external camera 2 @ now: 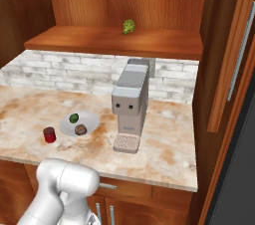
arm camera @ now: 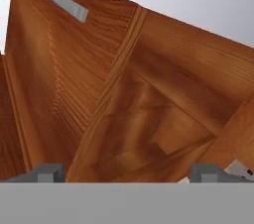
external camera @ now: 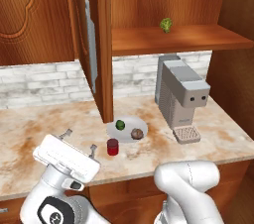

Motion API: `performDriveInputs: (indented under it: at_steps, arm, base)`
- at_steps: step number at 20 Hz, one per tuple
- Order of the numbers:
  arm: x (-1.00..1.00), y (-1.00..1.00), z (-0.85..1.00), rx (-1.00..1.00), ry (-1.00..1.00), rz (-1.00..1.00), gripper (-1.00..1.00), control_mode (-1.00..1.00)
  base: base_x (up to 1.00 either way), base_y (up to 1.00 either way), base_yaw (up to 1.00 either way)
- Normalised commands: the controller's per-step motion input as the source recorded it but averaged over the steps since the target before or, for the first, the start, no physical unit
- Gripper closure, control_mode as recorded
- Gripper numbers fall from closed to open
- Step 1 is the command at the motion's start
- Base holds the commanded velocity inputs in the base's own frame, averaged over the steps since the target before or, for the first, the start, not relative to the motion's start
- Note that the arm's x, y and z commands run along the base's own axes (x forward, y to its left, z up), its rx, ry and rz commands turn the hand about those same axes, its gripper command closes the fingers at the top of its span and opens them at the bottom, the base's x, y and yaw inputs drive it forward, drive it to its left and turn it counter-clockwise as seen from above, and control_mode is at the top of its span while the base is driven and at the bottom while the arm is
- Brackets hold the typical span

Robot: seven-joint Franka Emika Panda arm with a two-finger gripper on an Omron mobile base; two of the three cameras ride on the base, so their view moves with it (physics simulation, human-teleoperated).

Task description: Pick the avocado and bread from the counter and place them on the plate. Then pick the jam from the cabinet and place it next to the plate. Lastly close the cabinet door.

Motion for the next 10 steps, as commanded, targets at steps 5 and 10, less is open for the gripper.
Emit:
performDriveInputs:
  at_steps: [5, 10]
  arm:
    - [0.29, 0.03, 0.02, 0.09, -0.05, -0.01, -1.0, -1.0]
    - [0.42, 0.01, 0.0, 0.06, -0.04, 0.0, -1.0, -1.0]
  base:
    - [0.0, 0.0, 0.0]
    - [0.0, 0.0, 0.0]
